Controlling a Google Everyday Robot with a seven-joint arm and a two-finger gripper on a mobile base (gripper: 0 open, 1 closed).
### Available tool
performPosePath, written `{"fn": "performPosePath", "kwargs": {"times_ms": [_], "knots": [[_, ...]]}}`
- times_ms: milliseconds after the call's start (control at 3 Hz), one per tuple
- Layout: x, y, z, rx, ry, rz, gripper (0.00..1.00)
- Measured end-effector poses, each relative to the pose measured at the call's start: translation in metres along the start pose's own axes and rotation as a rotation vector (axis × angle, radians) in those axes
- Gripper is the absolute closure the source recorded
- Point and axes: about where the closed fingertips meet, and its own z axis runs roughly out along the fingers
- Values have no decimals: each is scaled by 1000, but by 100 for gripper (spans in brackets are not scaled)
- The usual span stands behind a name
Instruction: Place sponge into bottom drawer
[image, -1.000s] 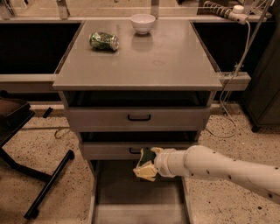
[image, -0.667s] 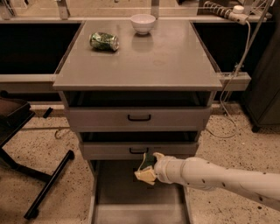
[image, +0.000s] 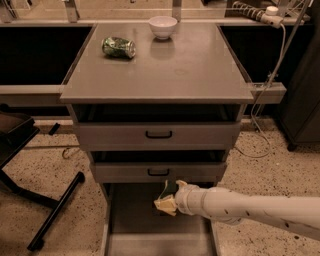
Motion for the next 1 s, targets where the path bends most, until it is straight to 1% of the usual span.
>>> {"fn": "performPosePath", "kwargs": {"times_ms": [333, 667, 1000], "knots": [[27, -2, 22, -1, 9, 48, 100], [67, -4, 71, -8, 8, 121, 100], [109, 14, 119, -54, 24, 195, 100]]}}
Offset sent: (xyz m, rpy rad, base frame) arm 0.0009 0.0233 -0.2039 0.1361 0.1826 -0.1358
